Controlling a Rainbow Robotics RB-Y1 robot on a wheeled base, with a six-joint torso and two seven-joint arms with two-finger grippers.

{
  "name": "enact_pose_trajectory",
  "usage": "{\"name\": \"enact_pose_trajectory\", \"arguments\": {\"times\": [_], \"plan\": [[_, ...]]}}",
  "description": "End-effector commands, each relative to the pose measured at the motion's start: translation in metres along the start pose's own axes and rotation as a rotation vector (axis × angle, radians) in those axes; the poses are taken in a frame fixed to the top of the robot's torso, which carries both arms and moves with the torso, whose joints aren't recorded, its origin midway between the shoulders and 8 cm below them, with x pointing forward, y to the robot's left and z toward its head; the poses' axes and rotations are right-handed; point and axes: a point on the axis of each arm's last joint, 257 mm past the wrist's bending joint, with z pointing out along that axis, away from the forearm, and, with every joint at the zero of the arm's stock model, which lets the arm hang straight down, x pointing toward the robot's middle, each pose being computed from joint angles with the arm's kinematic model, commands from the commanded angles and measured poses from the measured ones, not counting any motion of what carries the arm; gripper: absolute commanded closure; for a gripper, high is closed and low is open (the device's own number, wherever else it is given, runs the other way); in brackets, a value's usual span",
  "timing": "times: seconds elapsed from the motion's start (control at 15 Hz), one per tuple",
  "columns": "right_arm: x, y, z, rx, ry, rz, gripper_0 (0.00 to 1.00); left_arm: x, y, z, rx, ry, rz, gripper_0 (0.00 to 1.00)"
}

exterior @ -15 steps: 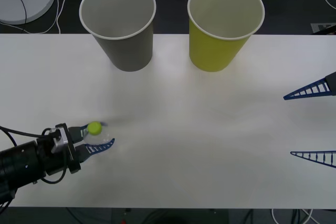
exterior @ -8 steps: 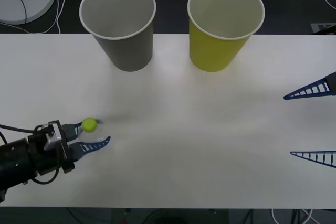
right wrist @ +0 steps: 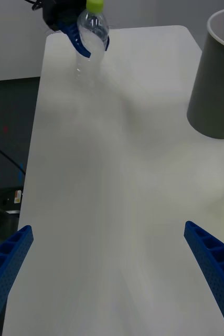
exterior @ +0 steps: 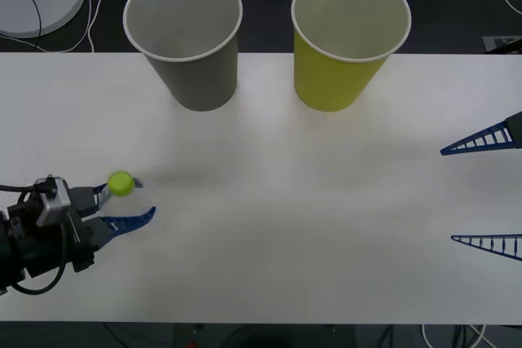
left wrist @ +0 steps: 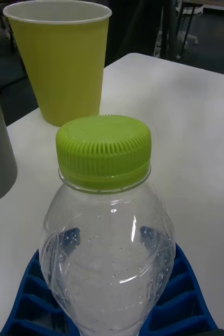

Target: Put the can into the green bin and the plastic bottle into the gray bin

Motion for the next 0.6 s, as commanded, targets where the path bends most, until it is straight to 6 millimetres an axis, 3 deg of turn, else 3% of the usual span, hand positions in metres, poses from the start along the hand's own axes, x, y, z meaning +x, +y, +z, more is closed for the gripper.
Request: {"name": "enact_pose_trajectory", "arguments": {"times": [0.07, 0.6], "plan": [[0.0, 0.0, 0.0, 0.0, 0.0, 0.0, 0.0, -0.012, 0.005, -0.01, -0.02, 0.007, -0.023, 1.0], [0.0, 0.0, 0.0, 0.0, 0.0, 0.0, 0.0, -0.041, 0.023, -0.04, -0.066, 0.042, -0.053, 1.0]]}}
